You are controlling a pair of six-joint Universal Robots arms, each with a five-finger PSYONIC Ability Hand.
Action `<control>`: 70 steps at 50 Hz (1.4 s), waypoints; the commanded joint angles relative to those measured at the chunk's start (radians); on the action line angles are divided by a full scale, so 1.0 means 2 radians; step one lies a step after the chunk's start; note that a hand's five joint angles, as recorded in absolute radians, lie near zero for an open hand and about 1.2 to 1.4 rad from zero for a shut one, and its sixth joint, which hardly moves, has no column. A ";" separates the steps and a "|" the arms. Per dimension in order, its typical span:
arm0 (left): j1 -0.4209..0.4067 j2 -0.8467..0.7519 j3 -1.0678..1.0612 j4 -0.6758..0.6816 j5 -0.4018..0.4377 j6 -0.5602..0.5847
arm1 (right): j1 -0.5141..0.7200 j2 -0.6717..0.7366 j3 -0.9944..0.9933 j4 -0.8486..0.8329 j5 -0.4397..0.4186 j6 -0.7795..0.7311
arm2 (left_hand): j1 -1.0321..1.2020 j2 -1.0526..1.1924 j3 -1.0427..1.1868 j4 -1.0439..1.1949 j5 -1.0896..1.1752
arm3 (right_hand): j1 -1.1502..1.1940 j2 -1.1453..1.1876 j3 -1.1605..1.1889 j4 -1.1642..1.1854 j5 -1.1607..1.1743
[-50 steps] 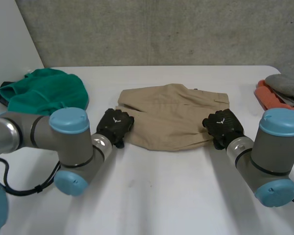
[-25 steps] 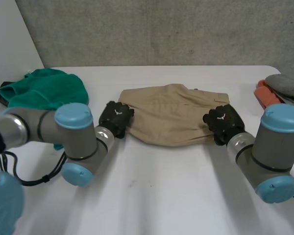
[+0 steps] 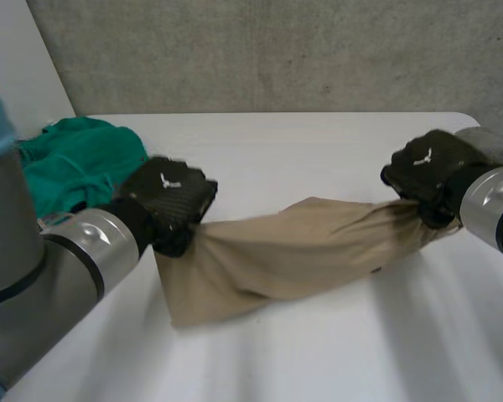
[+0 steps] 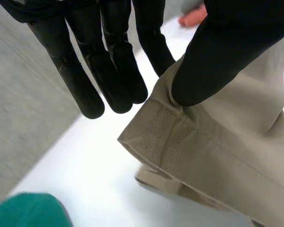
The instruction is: Fold the laundry.
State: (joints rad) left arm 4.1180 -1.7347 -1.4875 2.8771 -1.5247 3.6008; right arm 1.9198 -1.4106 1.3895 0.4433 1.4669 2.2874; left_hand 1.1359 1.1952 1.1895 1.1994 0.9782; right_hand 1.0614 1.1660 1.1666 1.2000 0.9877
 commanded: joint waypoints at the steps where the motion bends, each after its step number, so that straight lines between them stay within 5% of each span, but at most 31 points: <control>1: 0.004 -0.141 0.065 0.025 -0.005 0.001 | 0.000 0.108 -0.022 -0.006 0.005 -0.015 | 0.130 0.101 0.103 0.098 0.122 | 0.167 0.115 0.115 0.098 0.117; 11: 0.016 -0.292 0.337 0.081 -0.042 0.064 | 0.007 0.217 -0.177 -0.190 0.057 -0.012 | 0.130 0.101 0.103 0.098 0.122 | 0.167 0.115 0.115 0.098 0.117; 17: 0.018 -0.307 0.468 0.229 -0.048 0.110 | 0.010 0.210 -0.213 -0.464 0.045 0.008 | 0.130 0.101 0.103 0.098 0.122 | 0.167 0.115 0.115 0.098 0.117; 22: 0.015 -0.294 0.453 0.351 -0.052 0.110 | 0.010 0.204 -0.221 -0.552 0.025 0.022 | 0.130 0.101 0.103 0.098 0.122 | 0.167 0.115 0.115 0.098 0.117; 32: 0.016 -0.261 0.354 0.365 -0.075 0.107 | 0.009 0.227 -0.231 -0.524 0.028 0.077 | 0.130 0.101 0.103 0.098 0.122 | 0.167 0.115 0.115 0.098 0.117; 46: -0.010 -0.252 0.090 0.308 -0.080 0.099 | 0.010 0.293 -0.143 -0.318 0.019 0.076 | 0.130 0.101 0.103 0.098 0.122 | 0.167 0.115 0.115 0.098 0.117; 58: -0.044 -0.069 -0.104 0.138 -0.106 0.060 | 0.003 0.149 0.028 -0.101 0.021 0.065 | 0.130 0.101 0.103 0.098 0.122 | 0.167 0.115 0.115 0.098 0.117; 70: -0.168 0.023 -0.209 -0.059 -0.097 0.050 | 0.001 0.000 0.196 0.023 0.020 -0.067 | 0.130 0.101 0.103 0.098 0.122 | 0.167 0.115 0.115 0.098 0.117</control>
State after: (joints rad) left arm 3.9142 -1.7087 -1.8678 2.9154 -1.7308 3.7142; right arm 1.9221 -1.3024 1.6406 0.4214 1.5094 2.2884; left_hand 1.1359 1.1991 1.1944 1.2003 1.0005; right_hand 1.0614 1.1719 1.1898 1.2007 1.0207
